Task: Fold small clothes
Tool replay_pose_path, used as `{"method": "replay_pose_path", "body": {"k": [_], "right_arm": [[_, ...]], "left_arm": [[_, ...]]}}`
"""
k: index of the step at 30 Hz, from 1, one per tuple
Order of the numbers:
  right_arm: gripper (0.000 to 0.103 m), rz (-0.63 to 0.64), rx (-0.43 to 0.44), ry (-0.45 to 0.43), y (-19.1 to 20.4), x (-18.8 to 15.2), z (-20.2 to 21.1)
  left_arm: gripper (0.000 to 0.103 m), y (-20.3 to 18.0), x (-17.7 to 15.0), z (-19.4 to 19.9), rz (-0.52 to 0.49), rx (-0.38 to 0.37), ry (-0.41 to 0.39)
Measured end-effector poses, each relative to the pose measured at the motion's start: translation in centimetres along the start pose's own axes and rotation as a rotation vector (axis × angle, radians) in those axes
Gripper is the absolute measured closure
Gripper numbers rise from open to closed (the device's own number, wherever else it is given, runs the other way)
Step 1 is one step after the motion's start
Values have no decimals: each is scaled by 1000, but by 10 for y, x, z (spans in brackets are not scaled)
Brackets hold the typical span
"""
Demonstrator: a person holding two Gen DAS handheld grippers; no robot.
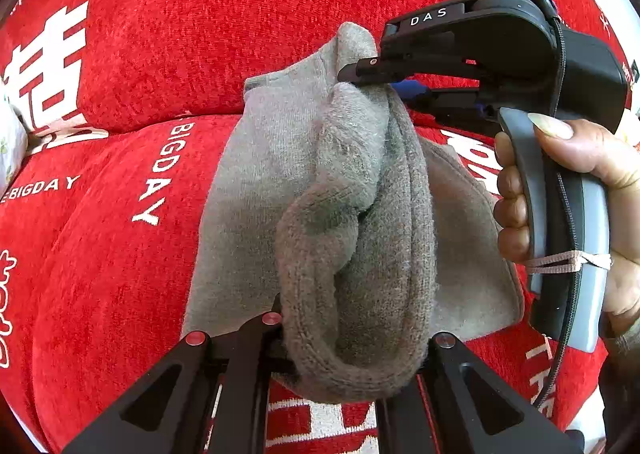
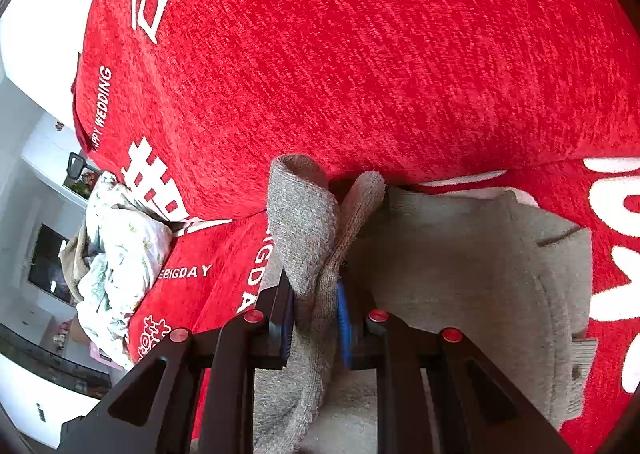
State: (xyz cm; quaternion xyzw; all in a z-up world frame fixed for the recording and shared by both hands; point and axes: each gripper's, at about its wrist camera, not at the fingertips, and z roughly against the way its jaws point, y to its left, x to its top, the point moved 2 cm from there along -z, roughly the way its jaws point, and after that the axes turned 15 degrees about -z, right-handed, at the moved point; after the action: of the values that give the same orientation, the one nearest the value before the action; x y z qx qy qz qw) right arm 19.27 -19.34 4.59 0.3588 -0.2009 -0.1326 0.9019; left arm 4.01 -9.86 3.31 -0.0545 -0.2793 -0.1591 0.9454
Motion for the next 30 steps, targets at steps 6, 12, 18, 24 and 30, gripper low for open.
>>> {"method": "replay_pose_path", "body": {"k": [6,12,18,24,30], "right_arm": [[83,-21,27,-4,-10,1,7],[83,-16,43,-11,-23,1,23],[86,-24,46,-38,-42,7,43],[91,-95,65,4,-65,10,40],[41,-321,86,60,-107,5,18]], "left_arm": [[95,-9,2,0,-16,11,8],[95,-26,4,-3,-58,26,14],[95,-42,8,-7,-84,38,24],[95,-51,9,-14,-93,45,39],[95,-45,12,-18,-69,21,53]]}}
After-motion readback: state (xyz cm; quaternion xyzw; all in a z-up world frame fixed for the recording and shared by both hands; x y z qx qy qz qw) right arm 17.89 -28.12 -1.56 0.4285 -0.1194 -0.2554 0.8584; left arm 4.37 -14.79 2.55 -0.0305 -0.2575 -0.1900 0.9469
